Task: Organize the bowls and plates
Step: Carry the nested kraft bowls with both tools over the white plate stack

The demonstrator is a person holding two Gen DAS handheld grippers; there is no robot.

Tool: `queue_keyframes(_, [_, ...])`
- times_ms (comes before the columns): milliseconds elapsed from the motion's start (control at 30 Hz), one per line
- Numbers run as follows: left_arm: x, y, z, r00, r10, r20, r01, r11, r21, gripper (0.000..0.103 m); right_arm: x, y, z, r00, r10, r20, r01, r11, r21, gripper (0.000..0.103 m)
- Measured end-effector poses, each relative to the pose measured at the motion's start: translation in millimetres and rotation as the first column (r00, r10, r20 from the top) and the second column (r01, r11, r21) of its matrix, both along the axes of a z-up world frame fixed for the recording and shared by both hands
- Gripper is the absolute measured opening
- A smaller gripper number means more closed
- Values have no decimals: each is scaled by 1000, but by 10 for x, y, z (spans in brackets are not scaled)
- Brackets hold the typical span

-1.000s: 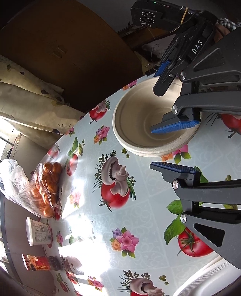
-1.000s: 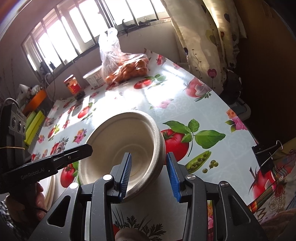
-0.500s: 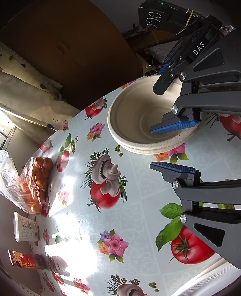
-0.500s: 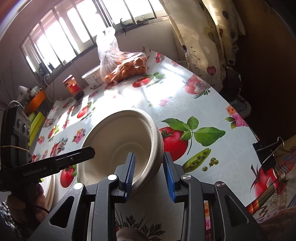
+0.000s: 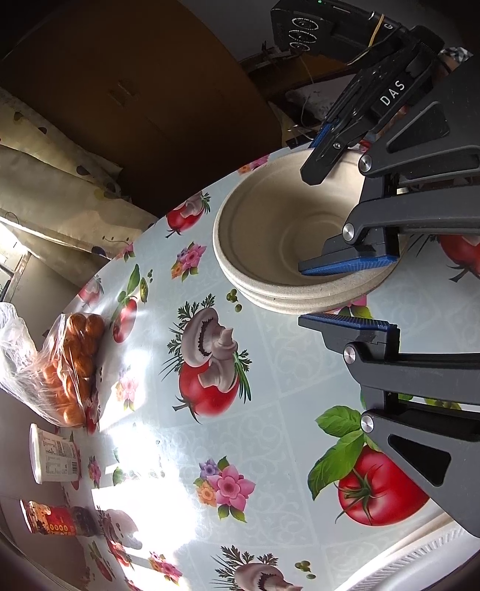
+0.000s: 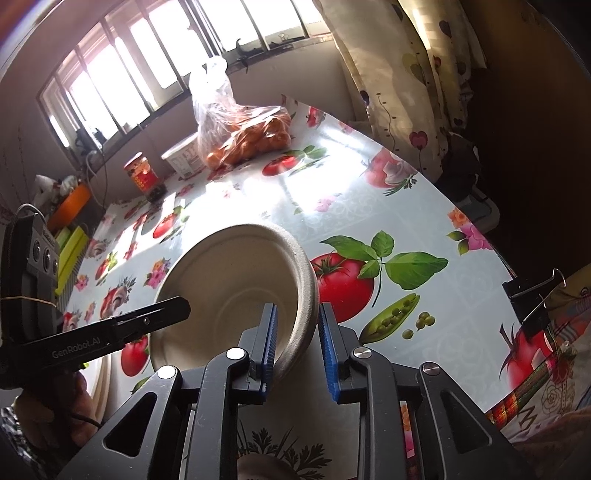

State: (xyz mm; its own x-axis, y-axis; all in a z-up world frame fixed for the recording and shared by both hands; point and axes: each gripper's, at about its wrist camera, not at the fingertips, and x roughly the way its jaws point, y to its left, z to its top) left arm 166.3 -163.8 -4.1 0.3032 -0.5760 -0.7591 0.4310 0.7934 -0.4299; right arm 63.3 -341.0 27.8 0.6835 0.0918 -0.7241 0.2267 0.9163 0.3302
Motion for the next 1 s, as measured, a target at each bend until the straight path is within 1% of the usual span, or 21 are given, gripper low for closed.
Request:
queue_keyframes(500, [-38,49,61,1000,22,5,-22,1000,6,21,19,16,38,1000,6,-5,-6,1000,-7,20])
queue_keyframes(800, [-70,237,146,998,62,10,-62,998,-2,21,52,138,143,999,40,5,-40,999,-1,20])
queue_keyframes(1000, [-140,435,206,995,97,24,-98,995,0,21,98,318,200,997,79,5,-79,997,1,20])
